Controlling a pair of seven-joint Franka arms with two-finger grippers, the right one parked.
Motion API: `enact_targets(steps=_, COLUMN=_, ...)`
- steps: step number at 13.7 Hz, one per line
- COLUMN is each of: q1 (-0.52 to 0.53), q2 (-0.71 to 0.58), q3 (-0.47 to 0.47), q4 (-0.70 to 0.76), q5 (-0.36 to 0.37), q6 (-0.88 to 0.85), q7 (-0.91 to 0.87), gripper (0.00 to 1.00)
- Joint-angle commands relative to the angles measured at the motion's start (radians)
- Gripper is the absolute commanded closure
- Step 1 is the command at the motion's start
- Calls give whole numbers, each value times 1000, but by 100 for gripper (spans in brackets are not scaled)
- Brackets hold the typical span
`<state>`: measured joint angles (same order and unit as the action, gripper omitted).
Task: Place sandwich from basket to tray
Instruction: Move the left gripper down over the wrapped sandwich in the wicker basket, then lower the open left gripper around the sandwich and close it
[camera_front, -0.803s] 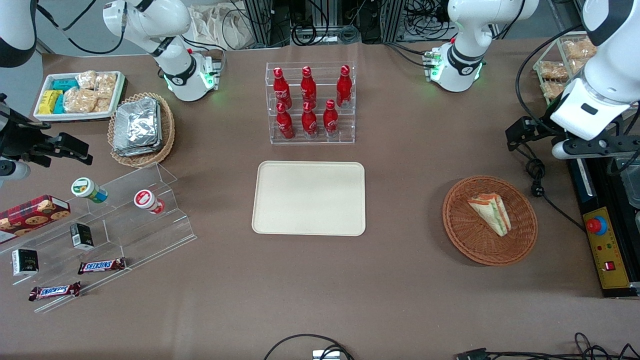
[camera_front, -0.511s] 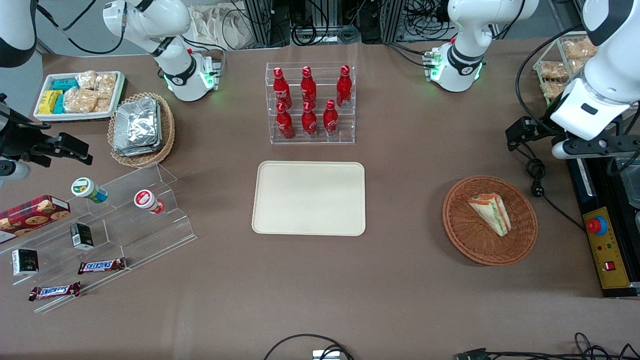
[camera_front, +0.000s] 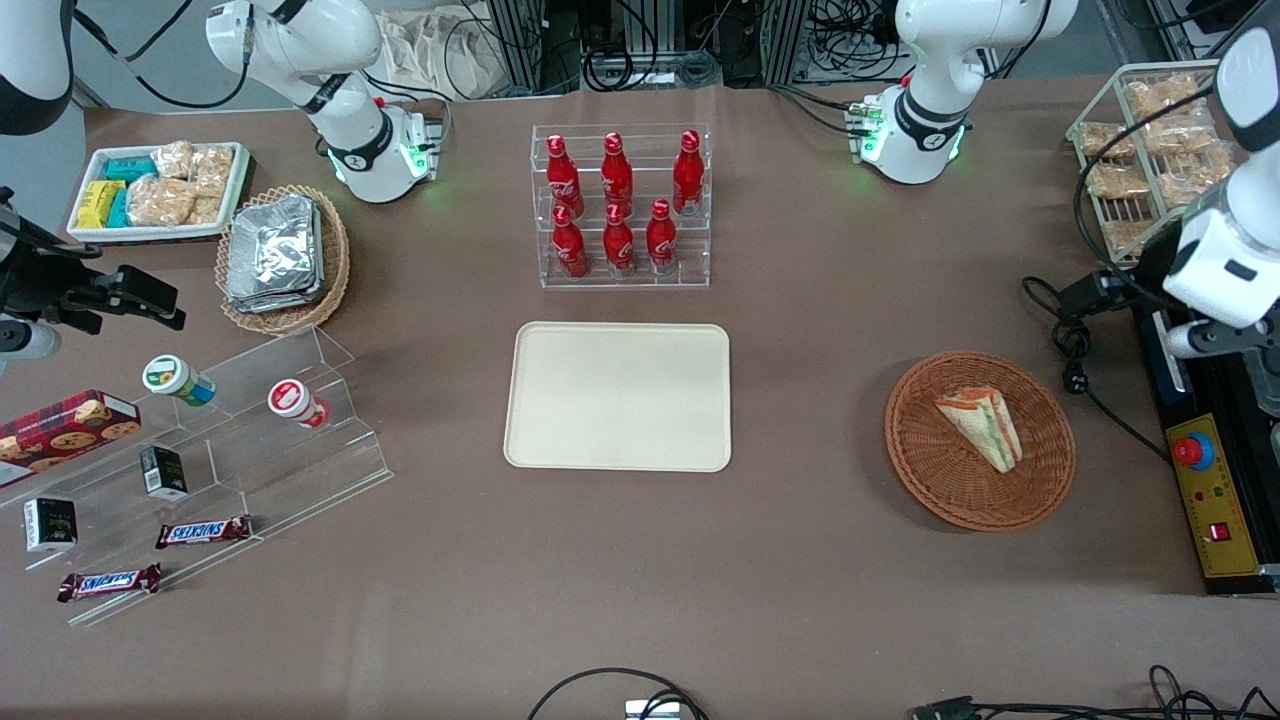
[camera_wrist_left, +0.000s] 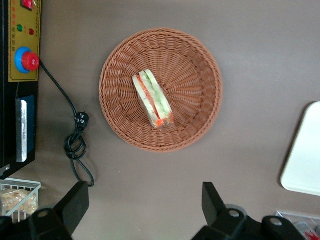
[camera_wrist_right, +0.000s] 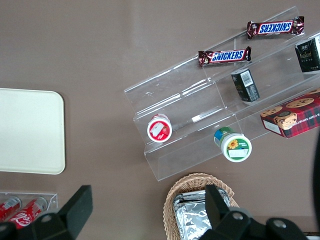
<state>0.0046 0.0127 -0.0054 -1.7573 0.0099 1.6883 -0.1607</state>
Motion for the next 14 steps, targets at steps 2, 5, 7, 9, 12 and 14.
enact_targets(steps=2, q1=-15, q2=-10, q3=24, q4=-198, q5=2, q6=196, q7=0, gripper=0)
enact_targets(steps=5, q1=-15, q2=-3, q3=25, q4=-393, q5=2, q6=428, q7=-17, gripper=0)
enact_targets(steps=7, q1=-12, q2=28, q3=34, q4=-474, q5=-4, q6=578, q7=-36, gripper=0)
enact_targets(steps=9, q1=-17, q2=102, q3=35, q4=-470, q5=-4, q6=648, q7=-104, gripper=0)
enact_targets(steps=12, q1=-20, q2=191, q3=35, q4=-472, q5=-2, q6=744, q7=-177, gripper=0)
enact_targets(steps=14, q1=-20, q2=222, q3=35, q4=-470, q5=-5, q6=789, q7=-183, gripper=0)
